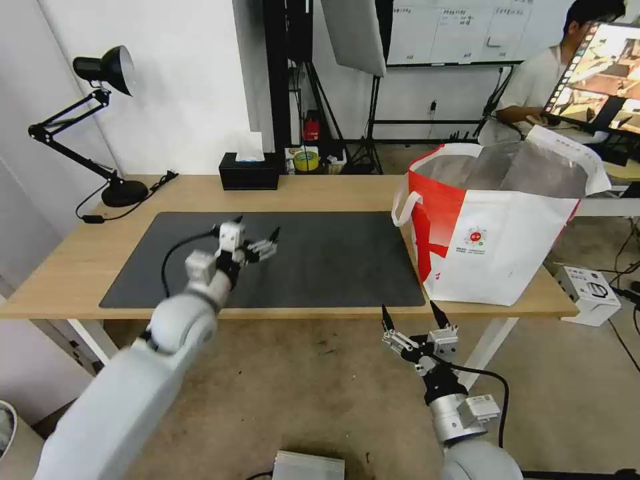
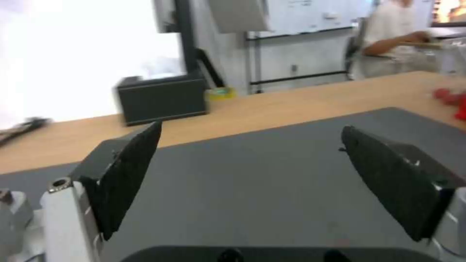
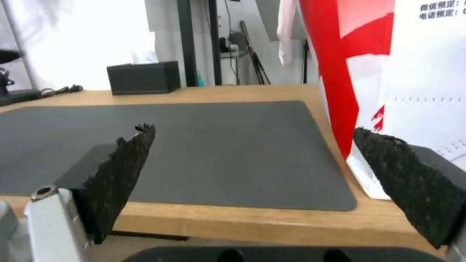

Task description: Pick up the trash from the table and place it into the takeout bag.

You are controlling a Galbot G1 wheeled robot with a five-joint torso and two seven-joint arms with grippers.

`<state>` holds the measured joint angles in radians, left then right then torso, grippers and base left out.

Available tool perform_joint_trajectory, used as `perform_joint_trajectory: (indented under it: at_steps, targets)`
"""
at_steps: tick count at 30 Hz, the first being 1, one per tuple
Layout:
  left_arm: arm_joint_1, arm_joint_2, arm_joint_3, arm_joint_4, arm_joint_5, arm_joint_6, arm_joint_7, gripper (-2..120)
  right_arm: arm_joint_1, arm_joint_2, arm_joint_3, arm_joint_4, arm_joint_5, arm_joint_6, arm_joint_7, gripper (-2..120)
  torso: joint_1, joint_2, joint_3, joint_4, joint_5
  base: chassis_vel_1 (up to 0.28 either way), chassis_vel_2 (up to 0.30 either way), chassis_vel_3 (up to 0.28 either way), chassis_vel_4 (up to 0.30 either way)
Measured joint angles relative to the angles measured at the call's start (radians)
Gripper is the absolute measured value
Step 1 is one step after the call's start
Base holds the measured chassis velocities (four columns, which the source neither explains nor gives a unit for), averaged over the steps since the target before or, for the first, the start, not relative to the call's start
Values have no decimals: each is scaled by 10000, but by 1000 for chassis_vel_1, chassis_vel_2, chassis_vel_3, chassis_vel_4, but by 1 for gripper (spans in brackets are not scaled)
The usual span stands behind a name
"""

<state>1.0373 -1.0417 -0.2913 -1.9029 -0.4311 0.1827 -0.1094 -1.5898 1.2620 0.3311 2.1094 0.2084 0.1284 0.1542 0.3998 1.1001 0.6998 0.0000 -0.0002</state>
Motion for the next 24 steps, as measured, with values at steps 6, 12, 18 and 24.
perform_joint_trajectory:
  at_steps: [6, 12, 18, 24]
  targets:
    - [1577, -634, -1444, -770, 729, -169, 259, 100, 0, 0, -1, 0, 0, 0, 0, 100, 0, 0, 1, 0, 5, 0, 0, 0, 0]
    - [2853, -618, -2319, -995, 576, -474, 693, 100, 0, 0, -1, 0, 0, 0, -1, 100, 0, 0, 1, 0, 0, 0, 0, 0, 0]
    - [3608, -404, -2848, -1228, 379, -768, 1011, 100, 0, 0, -1, 0, 0, 0, -1, 100, 0, 0, 1, 0, 0, 0, 0, 0, 0]
    - [4276, -689, -3443, -2007, 316, -661, 976, 100, 0, 0, -1, 0, 0, 0, -1, 100, 1, 0, 1, -1, 2, 0, 0, 0, 0]
